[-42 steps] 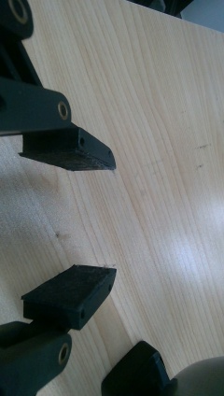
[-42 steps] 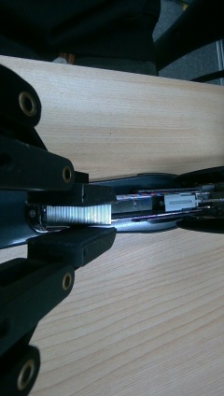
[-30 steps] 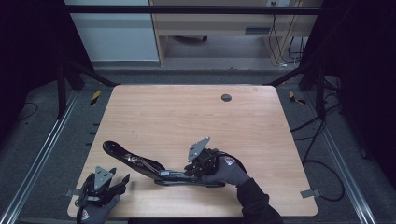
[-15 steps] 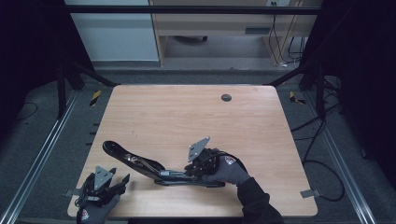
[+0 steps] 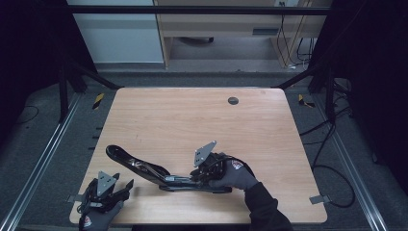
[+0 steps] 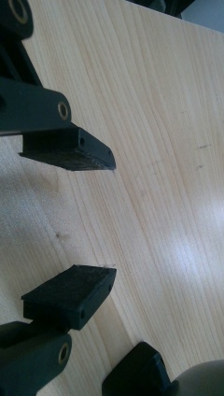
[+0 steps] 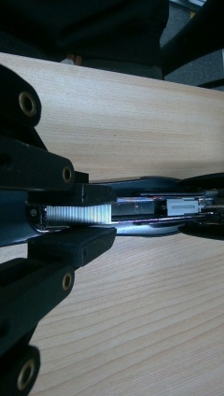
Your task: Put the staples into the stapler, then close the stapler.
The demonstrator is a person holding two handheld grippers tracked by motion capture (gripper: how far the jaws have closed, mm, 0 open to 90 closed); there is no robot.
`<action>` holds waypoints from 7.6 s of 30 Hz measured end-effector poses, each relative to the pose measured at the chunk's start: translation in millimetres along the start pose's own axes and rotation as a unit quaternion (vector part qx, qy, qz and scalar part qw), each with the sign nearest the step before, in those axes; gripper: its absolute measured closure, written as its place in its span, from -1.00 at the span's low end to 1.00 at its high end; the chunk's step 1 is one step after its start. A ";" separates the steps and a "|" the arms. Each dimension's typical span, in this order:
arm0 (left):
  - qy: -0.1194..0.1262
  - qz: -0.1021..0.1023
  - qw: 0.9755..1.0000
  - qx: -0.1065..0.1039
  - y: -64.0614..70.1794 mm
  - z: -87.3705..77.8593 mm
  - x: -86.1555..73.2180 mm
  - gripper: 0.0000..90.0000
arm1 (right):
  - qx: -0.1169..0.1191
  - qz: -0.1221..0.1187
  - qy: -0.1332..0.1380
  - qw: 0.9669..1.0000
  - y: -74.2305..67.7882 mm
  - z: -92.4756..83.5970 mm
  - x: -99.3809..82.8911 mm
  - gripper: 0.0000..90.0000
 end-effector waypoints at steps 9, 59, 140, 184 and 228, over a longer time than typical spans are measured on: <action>0.000 0.000 1.000 0.000 0.1 0.0 0.0 -0.11 | 0.000 -0.003 0.001 1.000 -0.4 -0.1 -0.5 0.74; 0.032 -0.025 0.999 -0.033 2.7 -10.3 7.9 -0.18 | -0.214 0.192 0.123 0.950 7.9 -64.0 -43.0 0.35; 0.138 -0.040 0.987 -0.075 7.3 -53.5 91.3 -0.10 | -0.229 0.299 0.142 0.915 -43.8 -46.5 -117.8 0.81; 0.153 -0.048 0.983 -0.086 24.5 -59.6 106.5 0.27 | -0.208 0.302 0.126 0.922 -47.0 -28.5 -109.4 1.00; 0.160 0.011 0.982 -0.098 59.8 -58.3 129.4 0.32 | -0.208 0.305 0.122 0.921 -46.6 -24.1 -111.2 1.00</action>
Point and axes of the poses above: each handheld gripper's, and its own axes: z roughly forward along the jaws, x roughly out of its top, y roughly to its right, the point moved 4 cm from there along z, roughly forward along the jaws, and after that the axes turned 2 degrees about -y, right-handed, at the moved point
